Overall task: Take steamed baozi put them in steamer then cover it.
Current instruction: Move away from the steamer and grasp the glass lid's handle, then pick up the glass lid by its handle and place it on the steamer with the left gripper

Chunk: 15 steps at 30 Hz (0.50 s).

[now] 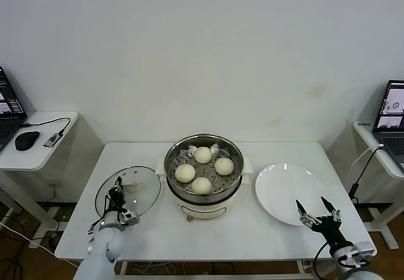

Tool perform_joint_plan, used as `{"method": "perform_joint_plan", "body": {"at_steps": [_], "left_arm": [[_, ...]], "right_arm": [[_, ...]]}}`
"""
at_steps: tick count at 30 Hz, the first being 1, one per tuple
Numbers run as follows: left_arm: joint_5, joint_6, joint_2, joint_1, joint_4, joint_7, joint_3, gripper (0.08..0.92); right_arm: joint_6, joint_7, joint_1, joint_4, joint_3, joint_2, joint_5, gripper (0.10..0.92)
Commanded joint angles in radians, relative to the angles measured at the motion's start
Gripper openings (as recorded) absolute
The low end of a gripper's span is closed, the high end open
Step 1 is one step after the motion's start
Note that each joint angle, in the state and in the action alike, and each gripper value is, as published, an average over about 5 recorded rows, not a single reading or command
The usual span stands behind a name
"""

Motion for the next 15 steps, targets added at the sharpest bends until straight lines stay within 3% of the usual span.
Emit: {"method": "perform_joint_plan", "body": {"at_steps": [1,10,15], "left_arm": [[0.070,0.231,-0.006,0.154,-0.377,0.107,-0.018,0.150],[0.251,0.463,0.001,0.264,-0.606,0.161,-0.016,0.146],[0.336,0.518,-0.007,0.282,-0.706,0.239,-0.022,0.146]], "right_arm": [[-0.002,0.000,0.005,0.009,-0.006,0.004,0.000,0.823],[-0.015,0.004,0.016,0.015,-0.015,0.005,-0.021,0.823],[-0.051,0.021,0.021,0.027,-0.010,0.024,-0.064,0.823]]}}
